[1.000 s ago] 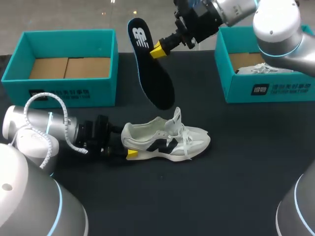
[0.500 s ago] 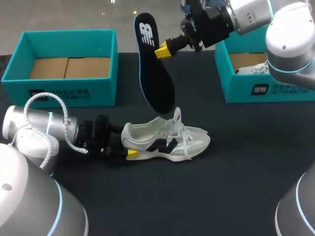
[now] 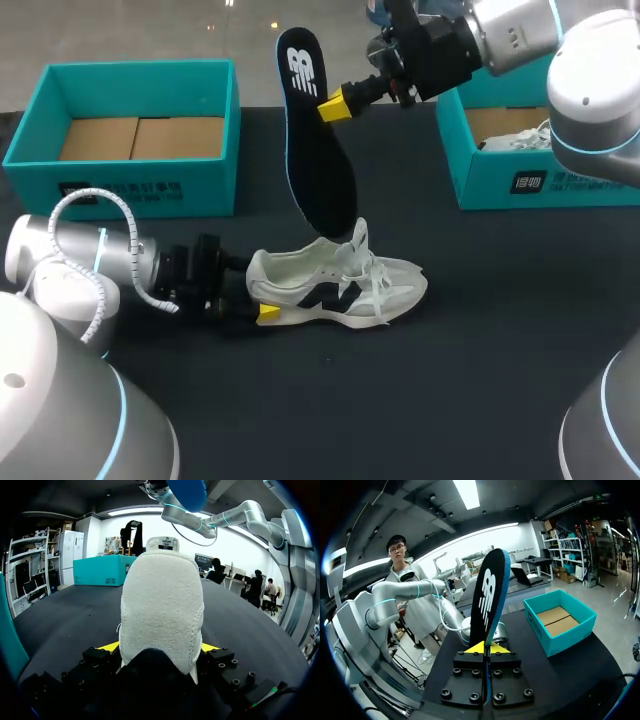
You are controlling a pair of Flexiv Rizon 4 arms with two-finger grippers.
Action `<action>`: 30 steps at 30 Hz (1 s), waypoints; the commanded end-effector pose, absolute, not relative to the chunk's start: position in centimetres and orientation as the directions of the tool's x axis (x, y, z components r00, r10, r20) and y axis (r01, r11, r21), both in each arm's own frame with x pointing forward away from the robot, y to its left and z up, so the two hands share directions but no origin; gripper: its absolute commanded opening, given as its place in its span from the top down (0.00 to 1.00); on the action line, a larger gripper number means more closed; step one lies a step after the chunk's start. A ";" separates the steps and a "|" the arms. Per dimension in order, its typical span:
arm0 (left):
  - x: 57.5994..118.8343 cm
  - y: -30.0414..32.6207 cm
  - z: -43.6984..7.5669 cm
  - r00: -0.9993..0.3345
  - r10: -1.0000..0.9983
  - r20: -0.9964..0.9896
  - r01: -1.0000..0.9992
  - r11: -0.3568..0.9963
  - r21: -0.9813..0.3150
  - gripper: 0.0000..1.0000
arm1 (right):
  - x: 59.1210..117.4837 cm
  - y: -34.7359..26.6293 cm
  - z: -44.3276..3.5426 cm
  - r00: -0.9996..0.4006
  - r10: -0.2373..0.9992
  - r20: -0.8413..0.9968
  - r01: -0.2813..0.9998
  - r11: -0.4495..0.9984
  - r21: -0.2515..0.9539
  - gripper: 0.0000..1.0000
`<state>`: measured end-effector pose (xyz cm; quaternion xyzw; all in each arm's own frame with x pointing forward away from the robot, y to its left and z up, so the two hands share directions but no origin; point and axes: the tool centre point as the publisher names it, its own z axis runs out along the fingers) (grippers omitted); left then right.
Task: Take the shoe out of the shoebox, open the shoe tongue, remove and reinsert the insole, then place the shoe into the shoebox
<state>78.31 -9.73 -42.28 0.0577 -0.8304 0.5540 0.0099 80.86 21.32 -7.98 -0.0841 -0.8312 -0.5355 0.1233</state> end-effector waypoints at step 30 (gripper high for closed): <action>78.3 -9.8 -42.3 -0.993 -0.085 0.081 -0.107 0.380 -0.919 1.00 | 71.6 15.9 -9.4 -0.861 0.261 0.436 0.507 0.369 0.779 1.00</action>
